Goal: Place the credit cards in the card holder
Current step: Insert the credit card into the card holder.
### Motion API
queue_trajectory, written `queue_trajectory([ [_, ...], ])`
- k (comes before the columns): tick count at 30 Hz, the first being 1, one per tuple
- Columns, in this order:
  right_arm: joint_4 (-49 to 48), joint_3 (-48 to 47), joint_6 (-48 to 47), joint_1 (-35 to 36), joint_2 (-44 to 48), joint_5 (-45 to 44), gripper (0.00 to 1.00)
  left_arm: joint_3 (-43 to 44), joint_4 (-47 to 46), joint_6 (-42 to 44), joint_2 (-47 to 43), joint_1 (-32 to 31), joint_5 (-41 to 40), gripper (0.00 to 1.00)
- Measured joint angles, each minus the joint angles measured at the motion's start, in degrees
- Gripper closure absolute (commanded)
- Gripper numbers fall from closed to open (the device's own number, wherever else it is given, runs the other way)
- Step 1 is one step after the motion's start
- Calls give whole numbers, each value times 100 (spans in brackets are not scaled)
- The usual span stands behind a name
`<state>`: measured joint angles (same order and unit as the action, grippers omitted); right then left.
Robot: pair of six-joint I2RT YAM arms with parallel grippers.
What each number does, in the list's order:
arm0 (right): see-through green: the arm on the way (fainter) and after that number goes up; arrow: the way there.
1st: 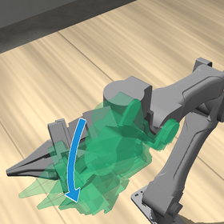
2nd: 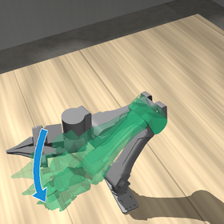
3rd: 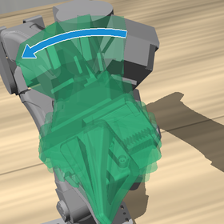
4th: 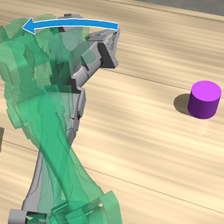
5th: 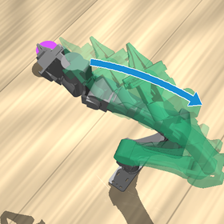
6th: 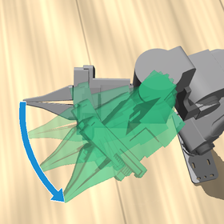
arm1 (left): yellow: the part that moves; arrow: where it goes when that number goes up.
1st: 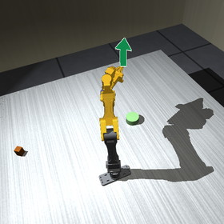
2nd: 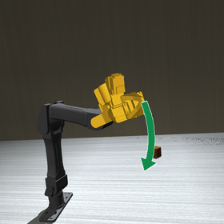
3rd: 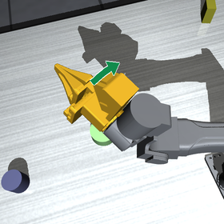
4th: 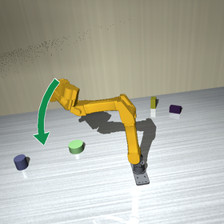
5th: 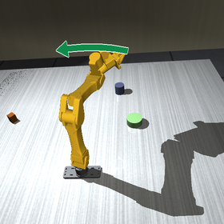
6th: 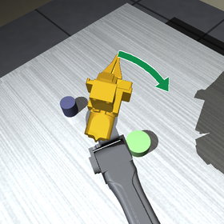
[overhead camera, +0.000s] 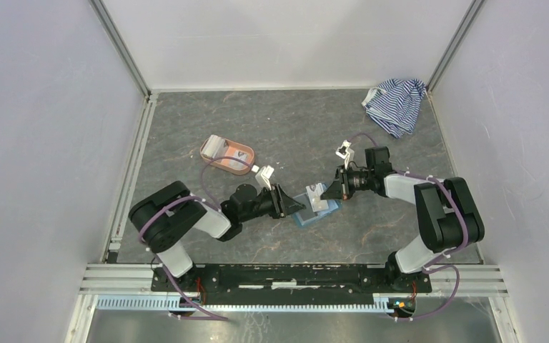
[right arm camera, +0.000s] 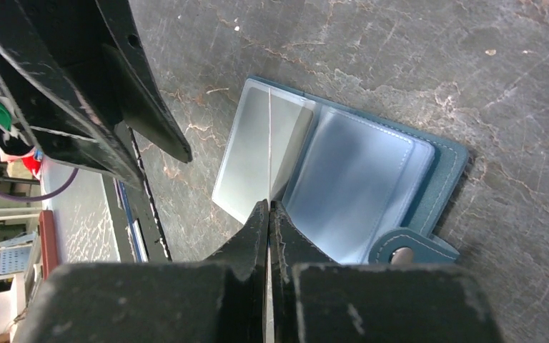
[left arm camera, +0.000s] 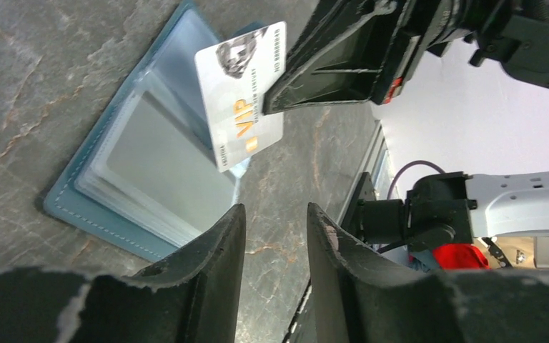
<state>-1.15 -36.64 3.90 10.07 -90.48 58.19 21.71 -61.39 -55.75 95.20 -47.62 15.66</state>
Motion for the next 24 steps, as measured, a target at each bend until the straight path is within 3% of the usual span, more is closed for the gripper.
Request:
queue_trajectory([
  [11, -52, 0, 76, -85, -275, 63, 100, 22, -127, -79, 778, -4, -20, 66],
  [24, 22, -81, 50, -87, -516, -50, 100, -4, -463, -87, 1056, -4, -55, 70],
])
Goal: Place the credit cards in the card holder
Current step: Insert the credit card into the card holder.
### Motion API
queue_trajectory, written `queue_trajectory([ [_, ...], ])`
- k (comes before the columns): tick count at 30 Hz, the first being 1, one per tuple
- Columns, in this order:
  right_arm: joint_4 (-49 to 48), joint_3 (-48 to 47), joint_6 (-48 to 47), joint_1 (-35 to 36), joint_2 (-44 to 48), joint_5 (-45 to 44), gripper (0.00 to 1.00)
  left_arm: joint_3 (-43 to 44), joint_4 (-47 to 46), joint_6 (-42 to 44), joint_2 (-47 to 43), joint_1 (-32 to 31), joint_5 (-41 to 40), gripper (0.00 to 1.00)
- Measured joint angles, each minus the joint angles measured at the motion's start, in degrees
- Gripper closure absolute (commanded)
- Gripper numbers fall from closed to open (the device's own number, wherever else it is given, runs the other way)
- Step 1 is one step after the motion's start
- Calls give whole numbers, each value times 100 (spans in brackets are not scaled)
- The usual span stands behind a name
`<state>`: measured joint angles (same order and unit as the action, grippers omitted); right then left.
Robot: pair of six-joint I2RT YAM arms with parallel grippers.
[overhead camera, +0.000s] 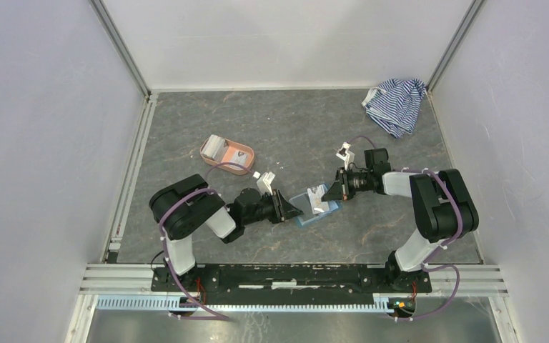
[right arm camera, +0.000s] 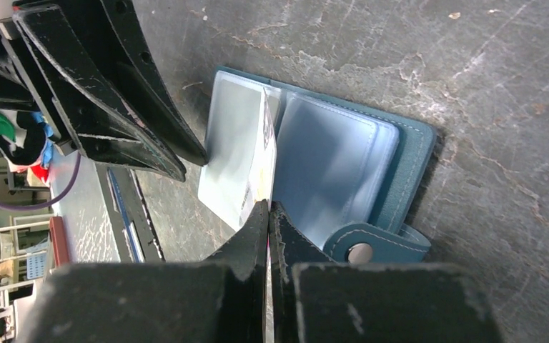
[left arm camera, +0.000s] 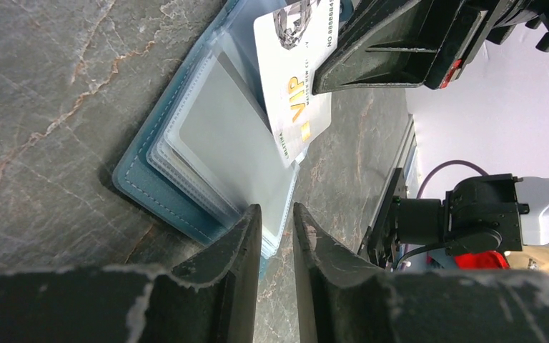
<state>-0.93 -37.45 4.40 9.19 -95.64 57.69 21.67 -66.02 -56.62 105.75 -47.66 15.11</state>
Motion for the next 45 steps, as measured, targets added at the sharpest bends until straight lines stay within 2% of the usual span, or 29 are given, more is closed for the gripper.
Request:
queue_trajectory([
  [17, 422, -90, -232, -13, 4, -363, 100, -42, -249, -13, 146, 0, -7, 72],
  [45, 802, -365, -450, 358, -101, -601, 100, -52, -446, -98, 273, 0, -2, 73],
])
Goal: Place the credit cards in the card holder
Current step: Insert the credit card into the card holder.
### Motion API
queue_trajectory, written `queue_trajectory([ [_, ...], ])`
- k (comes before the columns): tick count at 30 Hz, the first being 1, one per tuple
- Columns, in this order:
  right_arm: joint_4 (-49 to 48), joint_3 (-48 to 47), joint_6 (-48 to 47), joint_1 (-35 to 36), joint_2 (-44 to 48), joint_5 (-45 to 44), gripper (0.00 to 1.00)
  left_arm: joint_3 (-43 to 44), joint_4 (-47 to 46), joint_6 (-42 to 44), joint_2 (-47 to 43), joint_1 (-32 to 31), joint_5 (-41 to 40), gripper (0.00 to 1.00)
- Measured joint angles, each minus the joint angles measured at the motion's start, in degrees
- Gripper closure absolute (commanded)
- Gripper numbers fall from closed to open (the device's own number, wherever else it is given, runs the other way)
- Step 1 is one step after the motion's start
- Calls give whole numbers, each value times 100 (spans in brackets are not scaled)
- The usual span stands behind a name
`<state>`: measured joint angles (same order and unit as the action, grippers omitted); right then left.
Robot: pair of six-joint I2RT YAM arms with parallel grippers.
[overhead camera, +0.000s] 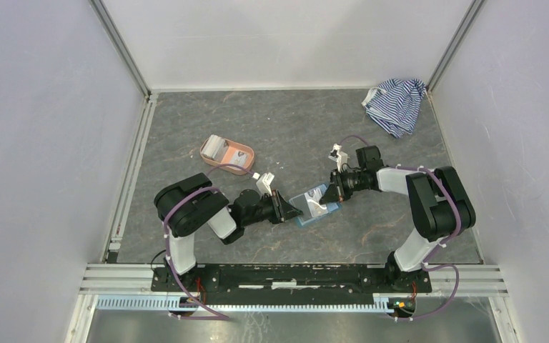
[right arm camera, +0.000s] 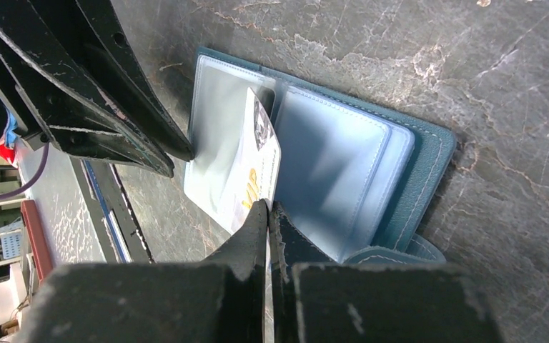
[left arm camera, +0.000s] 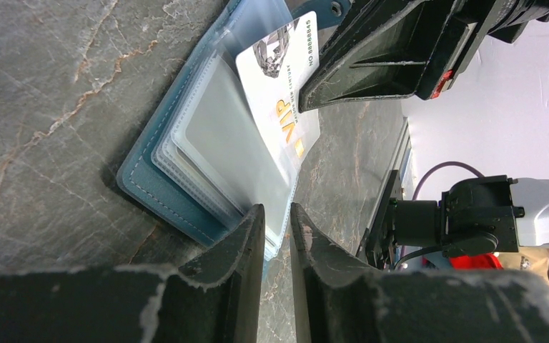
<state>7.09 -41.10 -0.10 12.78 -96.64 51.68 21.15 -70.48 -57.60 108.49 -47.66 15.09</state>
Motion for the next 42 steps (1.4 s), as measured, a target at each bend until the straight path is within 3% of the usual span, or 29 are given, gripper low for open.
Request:
queue_trajectory([
  [42, 426, -195, 269, 240, 125, -898, 97, 0, -111, 0, 66, 0, 20, 73],
])
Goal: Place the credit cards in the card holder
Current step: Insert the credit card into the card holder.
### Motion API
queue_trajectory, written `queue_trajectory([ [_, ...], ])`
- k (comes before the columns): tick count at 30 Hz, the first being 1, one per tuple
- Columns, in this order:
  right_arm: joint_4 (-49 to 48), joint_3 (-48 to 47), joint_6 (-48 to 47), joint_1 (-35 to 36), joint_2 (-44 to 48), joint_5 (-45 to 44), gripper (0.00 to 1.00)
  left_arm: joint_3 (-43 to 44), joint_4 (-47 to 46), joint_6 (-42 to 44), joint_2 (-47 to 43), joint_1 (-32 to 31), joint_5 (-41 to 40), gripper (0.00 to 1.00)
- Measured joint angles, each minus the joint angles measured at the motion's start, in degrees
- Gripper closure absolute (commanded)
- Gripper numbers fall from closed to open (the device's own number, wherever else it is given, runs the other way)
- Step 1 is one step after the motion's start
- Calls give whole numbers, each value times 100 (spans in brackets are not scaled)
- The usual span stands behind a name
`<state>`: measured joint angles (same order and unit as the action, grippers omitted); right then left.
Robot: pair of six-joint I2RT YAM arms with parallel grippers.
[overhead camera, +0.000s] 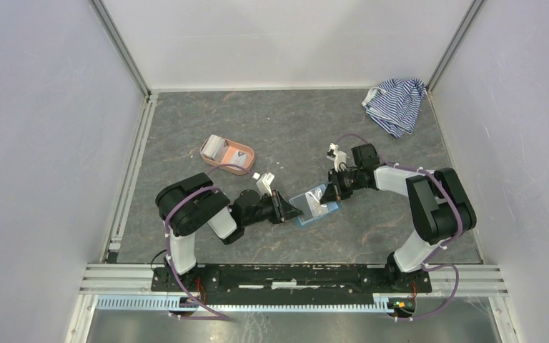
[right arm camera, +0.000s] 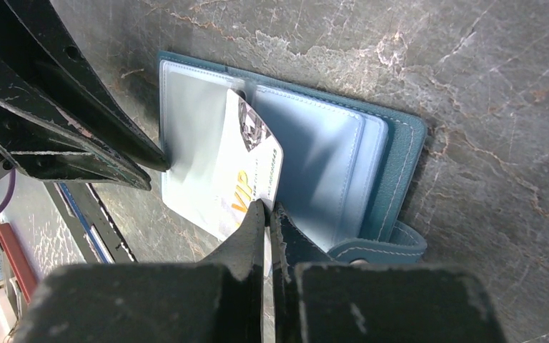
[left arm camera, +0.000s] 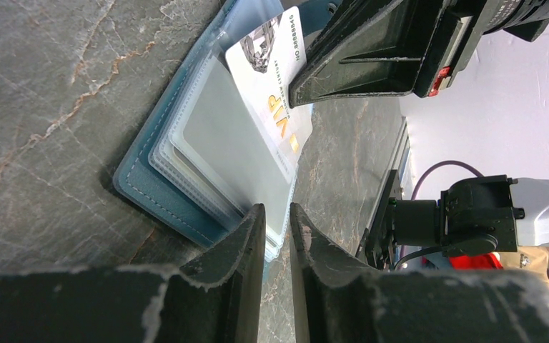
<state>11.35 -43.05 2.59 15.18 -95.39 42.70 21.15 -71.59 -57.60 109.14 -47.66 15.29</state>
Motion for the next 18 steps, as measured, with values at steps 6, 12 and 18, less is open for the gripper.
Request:
queue_trajectory([
  [6, 63, -109, 9, 50, -107, -28, 96, 0, 0, 0, 0, 0, 4, 73],
  [12, 168, -201, -2, 83, -164, -42, 90, 0, 0, 0, 0, 0, 7, 73],
  [18, 264, -260, -105, 125, -160, -52, 73, 0, 2, 0, 2, 0, 15, 74],
])
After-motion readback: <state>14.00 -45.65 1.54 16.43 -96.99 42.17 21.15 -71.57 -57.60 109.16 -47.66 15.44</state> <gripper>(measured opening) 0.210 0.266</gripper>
